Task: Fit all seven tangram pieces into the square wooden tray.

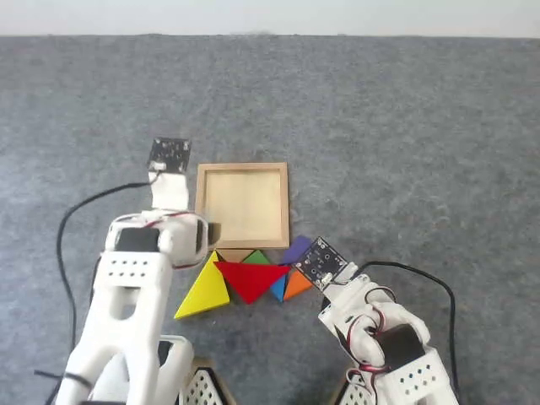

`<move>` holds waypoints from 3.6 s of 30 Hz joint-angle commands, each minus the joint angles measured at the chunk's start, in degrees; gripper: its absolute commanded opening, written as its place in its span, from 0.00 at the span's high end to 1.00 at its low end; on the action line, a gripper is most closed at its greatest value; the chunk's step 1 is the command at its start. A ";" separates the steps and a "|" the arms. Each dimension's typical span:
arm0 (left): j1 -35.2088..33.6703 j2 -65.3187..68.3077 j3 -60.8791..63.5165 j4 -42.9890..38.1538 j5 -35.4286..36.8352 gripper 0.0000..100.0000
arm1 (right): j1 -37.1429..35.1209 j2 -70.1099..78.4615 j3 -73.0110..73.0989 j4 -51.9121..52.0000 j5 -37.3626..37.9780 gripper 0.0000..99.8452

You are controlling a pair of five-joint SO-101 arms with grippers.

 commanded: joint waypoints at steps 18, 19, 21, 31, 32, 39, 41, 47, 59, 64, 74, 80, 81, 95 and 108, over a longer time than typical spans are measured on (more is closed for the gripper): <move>-3.78 -16.62 9.45 5.27 -8.53 0.76 | -0.40 -1.10 0.97 0.13 -0.53 0.99; -3.69 -16.53 9.45 5.27 -8.53 0.76 | -0.40 -1.10 0.97 0.13 -0.53 0.99; -2.90 -16.62 9.45 5.54 -8.53 0.76 | -0.40 -1.10 0.97 0.13 -0.53 0.99; 3.52 -16.53 12.62 5.45 -14.68 0.73 | -0.40 -1.10 0.97 0.13 -0.53 0.99; 3.52 -16.44 12.62 5.45 -14.77 0.73 | -0.40 -1.10 0.97 0.13 -0.53 0.99; 3.60 -16.18 12.44 7.30 -20.31 0.73 | -0.40 -1.10 0.97 0.13 -0.53 0.99; 3.52 -13.54 11.21 7.74 -20.84 0.73 | -0.40 -1.10 0.97 0.13 -0.53 0.99; 5.54 0.88 6.02 7.30 -22.07 0.73 | -0.40 -1.10 0.97 0.13 -0.53 0.99; 11.25 -4.84 7.60 8.53 -21.45 0.73 | -0.40 -1.10 0.97 0.13 -0.53 0.99; 10.37 -1.32 4.70 10.81 -20.92 0.71 | -0.40 -1.10 0.97 0.13 -0.53 0.99; 8.62 5.71 -1.71 16.18 -22.59 0.71 | -0.40 -1.10 0.97 0.13 -0.53 0.99; 8.70 11.78 -1.89 13.54 -23.56 0.71 | -0.40 -1.10 0.97 0.13 -0.53 0.99; 8.70 12.92 -1.89 13.01 -23.56 0.71 | -0.40 -1.10 0.97 0.13 -0.53 0.99; 8.53 14.95 -2.24 9.76 -18.81 0.70 | -0.40 -1.10 0.97 0.13 -0.53 0.99; 0.35 14.77 -4.79 13.10 -26.73 0.70 | -0.40 -1.10 0.97 0.13 -0.53 0.99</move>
